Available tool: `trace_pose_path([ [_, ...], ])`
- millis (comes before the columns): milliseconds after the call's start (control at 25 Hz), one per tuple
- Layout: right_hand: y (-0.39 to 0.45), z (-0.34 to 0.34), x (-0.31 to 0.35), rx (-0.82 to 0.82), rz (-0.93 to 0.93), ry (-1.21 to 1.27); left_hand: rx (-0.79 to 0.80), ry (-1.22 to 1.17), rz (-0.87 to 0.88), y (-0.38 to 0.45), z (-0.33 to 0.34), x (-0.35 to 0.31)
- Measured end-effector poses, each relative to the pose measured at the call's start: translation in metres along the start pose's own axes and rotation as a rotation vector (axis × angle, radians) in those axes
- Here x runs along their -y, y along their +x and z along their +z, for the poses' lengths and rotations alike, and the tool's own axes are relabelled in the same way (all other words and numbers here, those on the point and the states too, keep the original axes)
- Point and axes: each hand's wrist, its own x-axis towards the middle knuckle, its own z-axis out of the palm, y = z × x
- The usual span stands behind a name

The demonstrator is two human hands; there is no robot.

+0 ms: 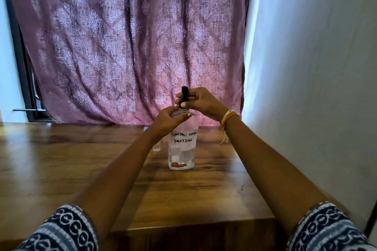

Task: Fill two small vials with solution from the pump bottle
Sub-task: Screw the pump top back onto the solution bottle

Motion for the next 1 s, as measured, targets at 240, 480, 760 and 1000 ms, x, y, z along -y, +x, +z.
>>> trace_pose_path([
  [240,-0.004,0.007,-0.005,-0.162,-0.060,-0.053,-0.015,-0.025,0.000,-0.005,0.003,-0.006],
  [480,-0.026,0.018,-0.026,-0.181,0.044,0.078,0.092,-0.087,-0.023,-0.027,0.002,0.001],
  [760,-0.090,0.053,-0.088,-0.103,0.251,-0.033,0.054,0.152,-0.194,-0.078,0.001,0.081],
  [1000,-0.072,0.069,-0.120,-0.203,0.298,-0.153,-0.043,0.459,-0.090,-0.063,0.007,0.090],
])
